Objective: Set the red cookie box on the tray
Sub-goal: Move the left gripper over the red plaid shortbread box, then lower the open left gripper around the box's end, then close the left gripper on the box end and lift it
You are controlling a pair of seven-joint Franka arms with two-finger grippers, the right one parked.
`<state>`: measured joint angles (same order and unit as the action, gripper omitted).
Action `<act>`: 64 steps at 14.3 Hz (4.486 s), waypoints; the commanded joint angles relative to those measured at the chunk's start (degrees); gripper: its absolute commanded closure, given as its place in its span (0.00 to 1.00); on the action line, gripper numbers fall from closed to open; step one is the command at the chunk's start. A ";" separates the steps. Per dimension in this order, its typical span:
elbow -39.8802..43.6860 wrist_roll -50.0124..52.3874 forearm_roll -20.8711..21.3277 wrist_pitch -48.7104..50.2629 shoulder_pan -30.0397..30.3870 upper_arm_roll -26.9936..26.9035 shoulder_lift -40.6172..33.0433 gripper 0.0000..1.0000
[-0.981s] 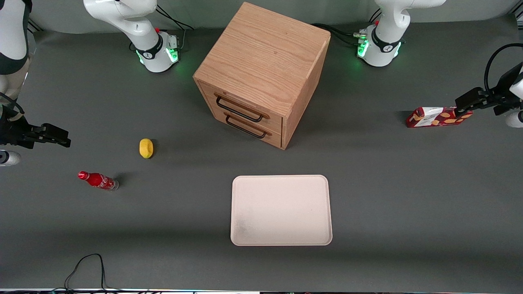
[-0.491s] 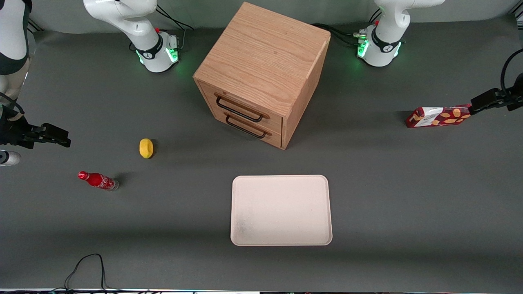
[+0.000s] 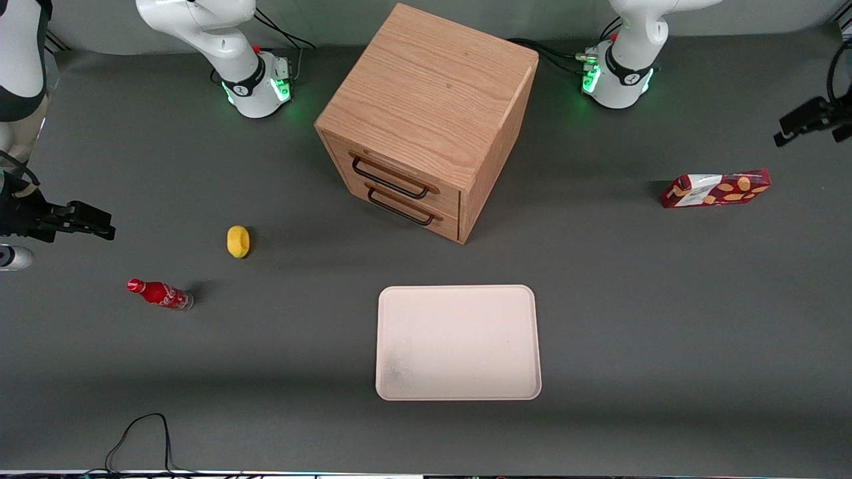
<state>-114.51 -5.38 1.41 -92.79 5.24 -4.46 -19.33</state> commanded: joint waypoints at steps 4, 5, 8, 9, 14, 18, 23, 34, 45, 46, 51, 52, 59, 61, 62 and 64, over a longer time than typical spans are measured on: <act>-9.68 -0.42 1.58 -2.22 8.89 0.15 -7.03 0.00; -9.95 0.62 1.58 -1.96 10.91 0.15 -6.77 0.00; -11.27 7.56 1.23 -2.31 17.33 0.15 -6.60 0.00; -11.61 8.71 0.88 -2.31 18.91 0.15 -6.59 0.00; -13.55 38.20 0.44 -2.39 20.33 0.24 -7.64 0.00; -15.65 58.69 0.44 -5.46 19.90 0.50 -9.48 0.00; -19.44 69.97 0.44 -9.51 20.07 0.41 -11.95 0.00; -37.00 70.95 -0.97 -34.18 19.63 0.41 -8.71 0.00; -42.89 70.77 -1.06 -57.30 17.44 0.33 7.37 0.00; -44.47 70.86 -1.14 -59.85 17.35 0.41 7.99 0.00; -45.63 70.77 -1.06 -66.79 17.17 0.41 13.60 0.00; -45.63 70.86 -1.06 -68.73 17.17 0.41 15.27 0.00; -45.54 70.77 -1.06 -69.29 16.30 0.50 16.44 0.46; -45.37 70.86 -1.06 -65.87 16.29 0.59 14.34 0.64; -45.28 70.77 -1.14 -64.63 16.29 0.59 13.37 0.75; -45.28 70.69 -1.14 -64.45 16.38 0.59 13.27 0.99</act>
<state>-158.57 64.45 0.78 -158.76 22.29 -3.75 -3.17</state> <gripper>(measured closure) 0.705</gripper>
